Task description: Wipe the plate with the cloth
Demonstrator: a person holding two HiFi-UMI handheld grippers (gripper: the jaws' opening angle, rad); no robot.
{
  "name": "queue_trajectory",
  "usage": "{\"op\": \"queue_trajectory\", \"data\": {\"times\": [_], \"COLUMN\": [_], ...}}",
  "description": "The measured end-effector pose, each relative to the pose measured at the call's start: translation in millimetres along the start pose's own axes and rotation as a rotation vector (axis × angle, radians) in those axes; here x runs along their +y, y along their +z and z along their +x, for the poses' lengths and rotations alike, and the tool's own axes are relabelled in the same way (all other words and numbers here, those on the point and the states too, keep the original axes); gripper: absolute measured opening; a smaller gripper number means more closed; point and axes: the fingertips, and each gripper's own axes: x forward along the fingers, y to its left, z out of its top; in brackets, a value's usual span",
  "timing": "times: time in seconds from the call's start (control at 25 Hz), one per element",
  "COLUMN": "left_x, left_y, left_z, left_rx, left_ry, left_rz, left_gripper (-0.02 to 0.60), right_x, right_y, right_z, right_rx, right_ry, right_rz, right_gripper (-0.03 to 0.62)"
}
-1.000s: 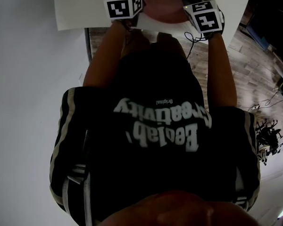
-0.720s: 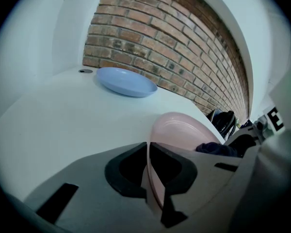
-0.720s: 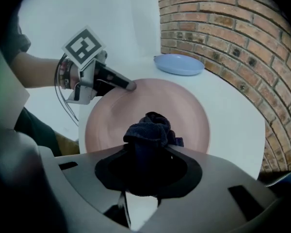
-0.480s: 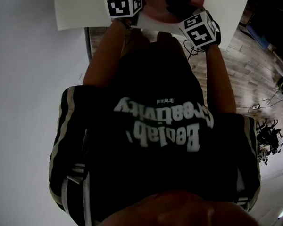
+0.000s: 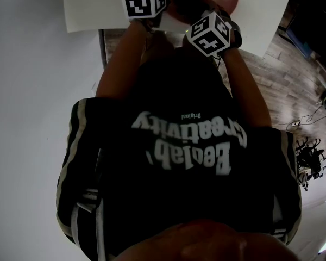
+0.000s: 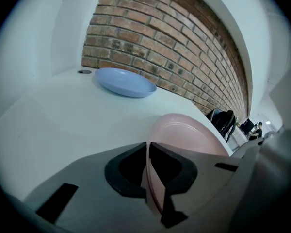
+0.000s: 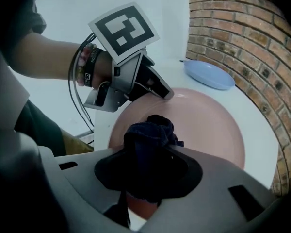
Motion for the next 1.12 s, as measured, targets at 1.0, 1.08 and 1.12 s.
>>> {"op": "queue_trajectory", "data": {"times": [1.0, 1.08, 1.12], "left_x": [-2.5, -2.9, -3.0], "left_y": [-5.8, -6.5, -6.8], "left_z": [-3.4, -3.7, -4.0], "left_rx": [-0.005, -0.006, -0.007], "left_ry": [-0.015, -0.011, -0.009], "left_rz": [0.016, 0.019, 0.022], "left_gripper": [0.026, 0.026, 0.026], "right_x": [-112.9, -112.9, -111.2], "right_y": [-0.9, -14.8, -20.7], "right_z": [-7.1, -14.3, -17.4], "right_rx": [-0.04, -0.022, -0.017], "right_ry": [-0.271, -0.279, -0.279], "right_rz": [0.145, 0.156, 0.159], "right_gripper": [0.126, 0.126, 0.126]}}
